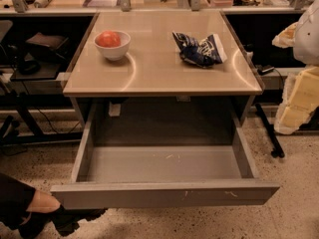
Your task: Close top drawer
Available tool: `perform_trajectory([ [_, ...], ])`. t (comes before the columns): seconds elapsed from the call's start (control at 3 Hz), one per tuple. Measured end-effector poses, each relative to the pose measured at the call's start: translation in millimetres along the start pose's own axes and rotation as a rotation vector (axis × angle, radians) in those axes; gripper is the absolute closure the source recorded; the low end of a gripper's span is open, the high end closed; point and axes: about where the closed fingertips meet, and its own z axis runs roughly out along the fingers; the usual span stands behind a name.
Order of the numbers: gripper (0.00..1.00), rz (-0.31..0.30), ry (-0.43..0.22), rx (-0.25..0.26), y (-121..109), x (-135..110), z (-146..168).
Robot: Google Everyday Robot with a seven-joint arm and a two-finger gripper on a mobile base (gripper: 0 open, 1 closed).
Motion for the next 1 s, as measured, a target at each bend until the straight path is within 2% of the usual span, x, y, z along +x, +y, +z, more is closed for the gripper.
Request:
perform_trajectory([
  [0.33, 0.0, 0.0, 0.0, 0.0, 0, 0, 0],
  [0.67, 0.0, 0.011, -0.022, -0.008, 12, 4, 14],
  [1.0, 0.0, 0.013, -0.091, -0.047, 47, 8, 48],
])
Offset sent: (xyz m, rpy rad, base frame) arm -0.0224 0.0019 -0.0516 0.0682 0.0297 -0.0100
